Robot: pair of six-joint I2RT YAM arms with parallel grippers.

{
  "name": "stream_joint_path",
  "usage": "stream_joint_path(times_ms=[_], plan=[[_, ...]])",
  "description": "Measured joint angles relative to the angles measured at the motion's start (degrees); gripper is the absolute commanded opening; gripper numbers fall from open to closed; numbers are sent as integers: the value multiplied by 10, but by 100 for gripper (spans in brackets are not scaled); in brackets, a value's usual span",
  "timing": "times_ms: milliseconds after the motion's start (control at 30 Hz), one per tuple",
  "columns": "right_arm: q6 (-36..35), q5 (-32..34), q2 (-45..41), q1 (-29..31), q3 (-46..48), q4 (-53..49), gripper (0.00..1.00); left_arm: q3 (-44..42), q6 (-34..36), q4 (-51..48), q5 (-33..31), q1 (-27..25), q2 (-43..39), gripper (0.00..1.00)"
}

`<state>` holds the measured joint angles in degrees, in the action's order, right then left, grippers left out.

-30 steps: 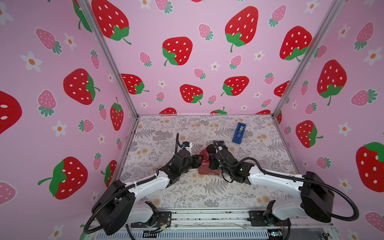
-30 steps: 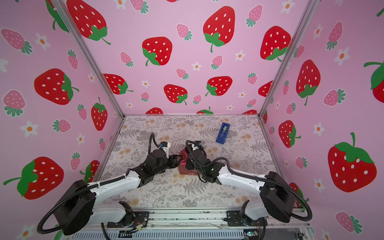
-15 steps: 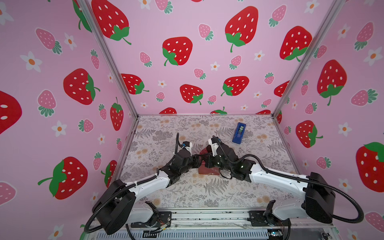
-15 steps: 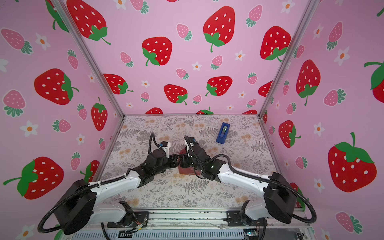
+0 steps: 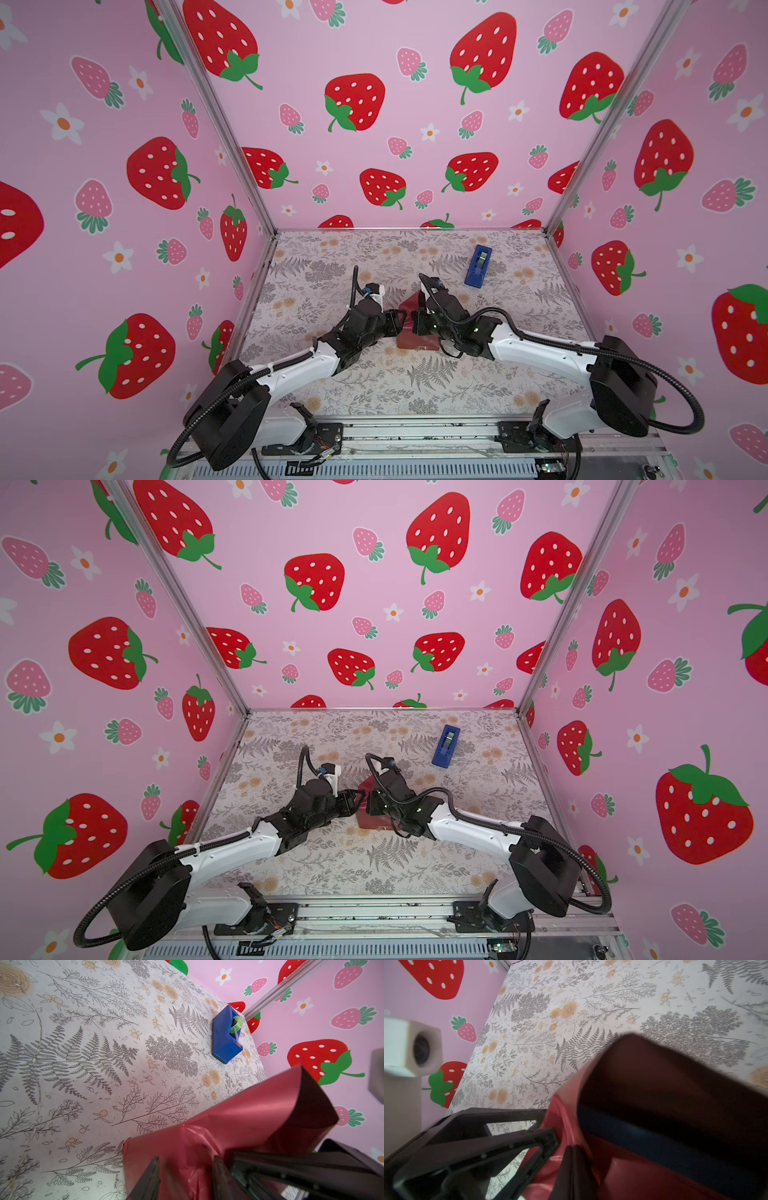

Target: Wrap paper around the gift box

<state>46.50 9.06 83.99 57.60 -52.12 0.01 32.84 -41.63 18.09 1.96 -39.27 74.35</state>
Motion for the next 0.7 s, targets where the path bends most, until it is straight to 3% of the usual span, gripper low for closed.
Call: stream_joint_path(times_ms=[367,567,700], plan=[[0,12,-62,-30,14,-54,2,0,0,0,0,0,0,42],[-1,-30,-105,-25,14,-32,2,2,0,-1,0,0,1,42],[-1,-64,-90,-16,11,2,2,4,0,-2,0,0,3,42]])
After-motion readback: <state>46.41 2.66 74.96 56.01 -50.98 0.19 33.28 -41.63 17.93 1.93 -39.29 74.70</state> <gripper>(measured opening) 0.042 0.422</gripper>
